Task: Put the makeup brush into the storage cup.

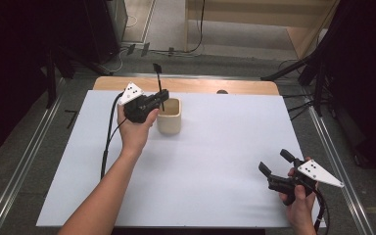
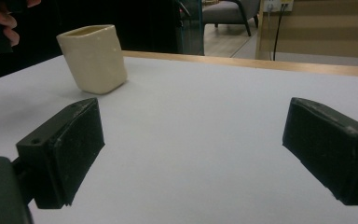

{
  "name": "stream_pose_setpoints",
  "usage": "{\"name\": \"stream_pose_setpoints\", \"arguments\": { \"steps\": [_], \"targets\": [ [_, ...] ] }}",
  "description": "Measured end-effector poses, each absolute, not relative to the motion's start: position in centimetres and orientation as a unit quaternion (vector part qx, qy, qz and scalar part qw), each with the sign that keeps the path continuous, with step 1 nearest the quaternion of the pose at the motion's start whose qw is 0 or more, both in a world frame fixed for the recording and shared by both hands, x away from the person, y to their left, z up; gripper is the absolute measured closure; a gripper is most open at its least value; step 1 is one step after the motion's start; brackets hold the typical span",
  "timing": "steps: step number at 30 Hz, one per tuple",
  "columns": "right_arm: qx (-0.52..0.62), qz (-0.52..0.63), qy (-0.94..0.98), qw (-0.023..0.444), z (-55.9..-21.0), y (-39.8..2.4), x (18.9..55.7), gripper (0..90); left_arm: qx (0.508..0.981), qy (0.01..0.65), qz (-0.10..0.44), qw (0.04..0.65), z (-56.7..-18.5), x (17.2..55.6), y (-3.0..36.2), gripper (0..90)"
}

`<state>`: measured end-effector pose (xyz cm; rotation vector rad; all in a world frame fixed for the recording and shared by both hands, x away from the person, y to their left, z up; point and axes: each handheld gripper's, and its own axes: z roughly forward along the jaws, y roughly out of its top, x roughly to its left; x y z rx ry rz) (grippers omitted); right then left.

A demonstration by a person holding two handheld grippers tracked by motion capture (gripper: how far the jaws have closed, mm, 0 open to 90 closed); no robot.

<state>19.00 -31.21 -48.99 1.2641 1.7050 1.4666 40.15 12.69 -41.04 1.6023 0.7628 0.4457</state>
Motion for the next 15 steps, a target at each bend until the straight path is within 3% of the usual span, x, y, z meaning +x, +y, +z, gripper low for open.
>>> {"name": "stream_pose_setpoints", "arguments": {
  "steps": [15],
  "targets": [
    [0.47, 0.542, 0.638, 0.279, -49.1, -31.1, 19.0, 6.3, 0.686, 0.346, 0.202, 0.608, -41.8, 41.3, 12.2, 85.3]
  ]
}}
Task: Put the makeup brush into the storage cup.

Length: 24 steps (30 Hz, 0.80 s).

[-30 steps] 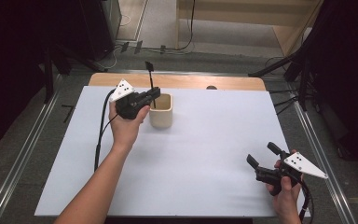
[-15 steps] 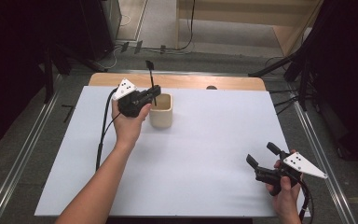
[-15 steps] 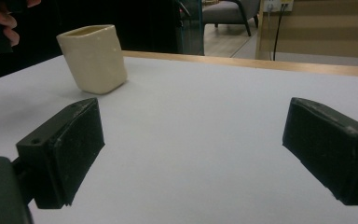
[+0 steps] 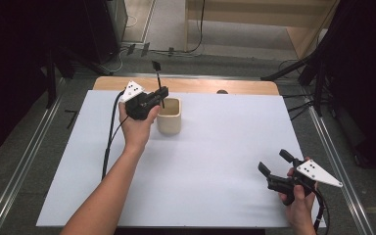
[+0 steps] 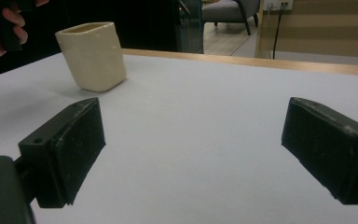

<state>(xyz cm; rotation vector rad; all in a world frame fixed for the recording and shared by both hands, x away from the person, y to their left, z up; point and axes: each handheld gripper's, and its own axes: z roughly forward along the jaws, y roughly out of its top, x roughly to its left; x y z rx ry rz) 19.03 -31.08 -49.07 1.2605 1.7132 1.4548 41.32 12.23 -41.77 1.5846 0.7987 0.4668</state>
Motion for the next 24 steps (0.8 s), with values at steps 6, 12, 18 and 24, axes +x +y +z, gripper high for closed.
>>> {"name": "stream_pose_setpoints", "arguments": {
  "steps": [6, 12, 18, 24],
  "targets": [
    [0.47, 0.542, 0.638, 0.278, -49.1, -31.1, 19.0, 6.3, 0.694, 0.347, 0.203, 0.598, -42.4, 41.6, 12.0, 85.3],
    [0.47, 0.541, 0.64, 0.278, -49.1, -31.1, 19.1, 6.4, 0.695, 0.351, 0.197, 0.596, -42.8, 41.8, 11.8, 85.2],
    [0.469, 0.54, 0.641, 0.278, -49.1, -31.0, 19.1, 6.4, 0.7, 0.354, 0.191, 0.591, -43.4, 42.0, 11.6, 85.3],
    [0.469, 0.54, 0.641, 0.278, -49.1, -31.0, 19.1, 6.6, 0.701, 0.36, 0.182, 0.588, -44.0, 42.2, 11.7, 85.3]
  ]
}}
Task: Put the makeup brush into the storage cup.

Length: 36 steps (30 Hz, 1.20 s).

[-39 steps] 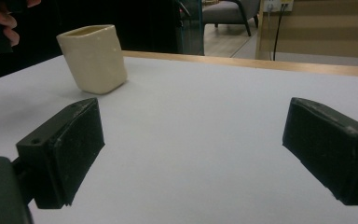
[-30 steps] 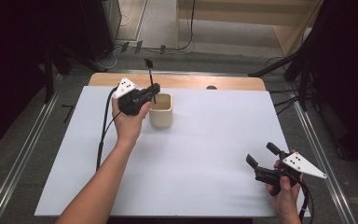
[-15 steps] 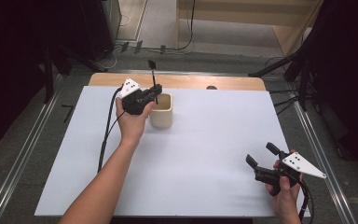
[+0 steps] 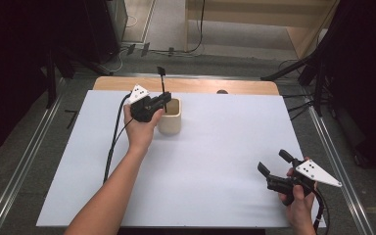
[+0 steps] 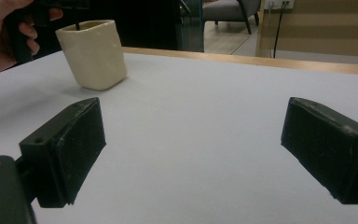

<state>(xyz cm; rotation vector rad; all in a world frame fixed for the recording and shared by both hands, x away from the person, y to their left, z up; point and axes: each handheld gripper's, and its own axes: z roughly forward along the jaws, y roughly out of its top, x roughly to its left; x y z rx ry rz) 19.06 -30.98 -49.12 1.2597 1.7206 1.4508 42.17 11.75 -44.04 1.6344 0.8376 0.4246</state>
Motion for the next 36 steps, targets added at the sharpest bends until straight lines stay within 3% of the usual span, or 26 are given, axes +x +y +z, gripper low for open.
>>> {"name": "stream_pose_setpoints", "arguments": {
  "steps": [30, 32, 36],
  "targets": [
    [0.471, 0.538, 0.642, 0.277, -49.18, -30.92, 19.12, 6.8, 0.728, 0.36, 0.166, 0.559, -44.83, 42.27, 11.98, 83.8],
    [0.471, 0.538, 0.642, 0.276, -49.19, -30.91, 19.12, 6.8, 0.731, 0.361, 0.161, 0.556, -44.78, 42.19, 12.0, 79.9],
    [0.47, 0.537, 0.643, 0.278, -49.22, -30.92, 19.18, 6.8, 0.733, 0.364, 0.149, 0.554, -44.63, 42.07, 12.27, 60.3]
  ]
}}
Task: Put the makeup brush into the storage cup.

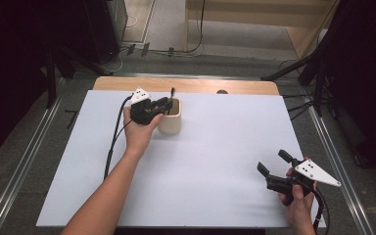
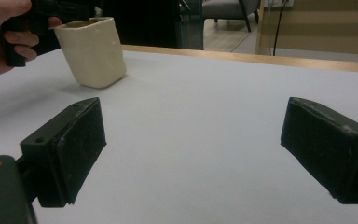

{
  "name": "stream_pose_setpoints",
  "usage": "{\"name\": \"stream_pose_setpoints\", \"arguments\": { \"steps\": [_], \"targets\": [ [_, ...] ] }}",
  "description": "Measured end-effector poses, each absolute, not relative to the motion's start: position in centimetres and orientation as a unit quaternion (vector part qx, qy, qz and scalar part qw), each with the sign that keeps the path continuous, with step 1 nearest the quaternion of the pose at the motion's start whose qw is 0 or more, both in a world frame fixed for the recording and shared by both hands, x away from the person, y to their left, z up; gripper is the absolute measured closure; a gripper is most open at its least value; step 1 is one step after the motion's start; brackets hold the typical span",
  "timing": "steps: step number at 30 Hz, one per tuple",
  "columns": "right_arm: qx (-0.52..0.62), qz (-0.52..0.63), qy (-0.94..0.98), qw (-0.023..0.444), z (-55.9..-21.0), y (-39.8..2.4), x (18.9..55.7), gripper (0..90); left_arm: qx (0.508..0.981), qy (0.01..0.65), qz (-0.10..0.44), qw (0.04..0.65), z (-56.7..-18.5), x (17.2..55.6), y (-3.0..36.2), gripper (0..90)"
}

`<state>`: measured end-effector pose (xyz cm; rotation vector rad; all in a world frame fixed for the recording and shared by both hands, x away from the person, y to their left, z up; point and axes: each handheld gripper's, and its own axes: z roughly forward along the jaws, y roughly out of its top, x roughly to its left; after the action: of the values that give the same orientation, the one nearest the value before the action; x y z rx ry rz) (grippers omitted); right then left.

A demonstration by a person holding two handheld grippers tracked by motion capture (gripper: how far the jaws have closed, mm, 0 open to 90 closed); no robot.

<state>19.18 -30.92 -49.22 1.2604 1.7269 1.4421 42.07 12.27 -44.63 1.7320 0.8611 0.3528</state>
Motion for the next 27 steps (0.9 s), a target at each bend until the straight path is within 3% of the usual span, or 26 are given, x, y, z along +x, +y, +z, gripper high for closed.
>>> {"name": "stream_pose_setpoints", "arguments": {
  "steps": [6, 16, 27],
  "targets": [
    [0.472, 0.538, 0.642, 0.277, -49.2, -31.0, 19.1, 6.8, 0.724, 0.364, 0.146, 0.568, -43.6, 41.3, 12.6, 35.8],
    [0.47, 0.537, 0.644, 0.277, -49.2, -30.8, 19.1, 6.8, 0.726, 0.35, 0.145, 0.574, -42.8, 40.2, 13.7, 22.6],
    [0.471, 0.536, 0.645, 0.275, -49.3, -30.7, 19.2, 6.8, 0.734, 0.348, 0.157, 0.562, -42.3, 39.1, 15.2, 0.0]
  ]
}}
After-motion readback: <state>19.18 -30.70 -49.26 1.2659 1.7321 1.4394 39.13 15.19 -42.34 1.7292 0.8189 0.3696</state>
